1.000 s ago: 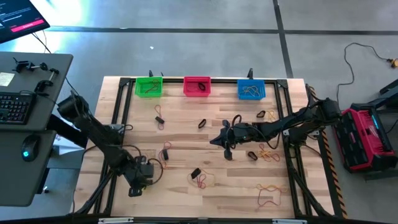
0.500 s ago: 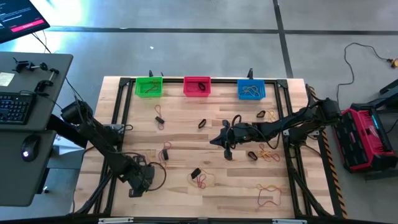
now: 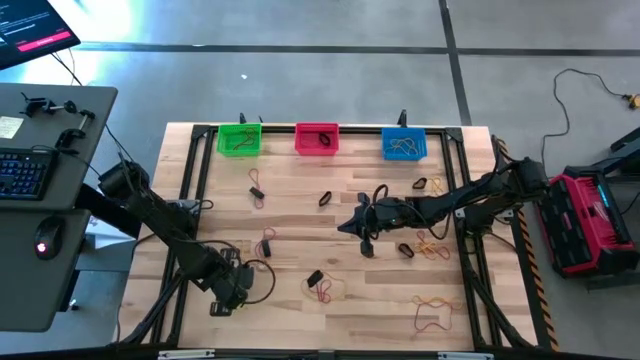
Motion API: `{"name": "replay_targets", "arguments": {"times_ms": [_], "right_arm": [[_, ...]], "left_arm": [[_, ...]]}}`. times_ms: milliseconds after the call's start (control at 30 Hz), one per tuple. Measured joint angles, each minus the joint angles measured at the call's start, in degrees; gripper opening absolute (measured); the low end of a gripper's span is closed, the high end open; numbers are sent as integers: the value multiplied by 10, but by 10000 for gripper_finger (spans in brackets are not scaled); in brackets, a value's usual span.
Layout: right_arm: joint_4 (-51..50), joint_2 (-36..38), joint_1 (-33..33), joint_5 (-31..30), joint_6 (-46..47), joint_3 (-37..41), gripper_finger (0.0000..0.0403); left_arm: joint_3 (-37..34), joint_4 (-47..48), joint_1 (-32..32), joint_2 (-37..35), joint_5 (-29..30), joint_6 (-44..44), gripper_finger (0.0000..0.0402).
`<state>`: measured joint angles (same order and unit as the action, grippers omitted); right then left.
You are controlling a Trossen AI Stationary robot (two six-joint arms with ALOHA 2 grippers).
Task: Sort rubber bands into baskets
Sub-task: Put the black rubber band into the red bin
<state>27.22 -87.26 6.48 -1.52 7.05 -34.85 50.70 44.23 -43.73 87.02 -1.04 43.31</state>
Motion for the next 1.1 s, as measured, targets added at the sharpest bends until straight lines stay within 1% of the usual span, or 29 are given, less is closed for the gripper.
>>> {"name": "replay_targets", "arguments": {"times_ms": [200,267,433,567,767,833,1000,1100], "right_arm": [[0,0,0,0,0,0,0],[0,0,0,0,0,0,0],[0,0,0,0,0,0,0],[-4,0,0,0,0,0,0],[-4,0,0,0,0,0,0],[-4,0,0,0,0,0,0],[-4,0,0,0,0,0,0],[-4,0,0,0,0,0,0]], "left_arm": [[17,17,30,0,8,-43,1],[24,25,46,0,24,-62,0],[38,26,107,0,66,-117,0],[39,30,166,0,83,-178,0],[38,15,276,0,122,-285,0],[38,-8,315,0,135,-314,0],[45,-75,406,0,141,-384,0],[67,-90,457,0,182,-421,0]]}}
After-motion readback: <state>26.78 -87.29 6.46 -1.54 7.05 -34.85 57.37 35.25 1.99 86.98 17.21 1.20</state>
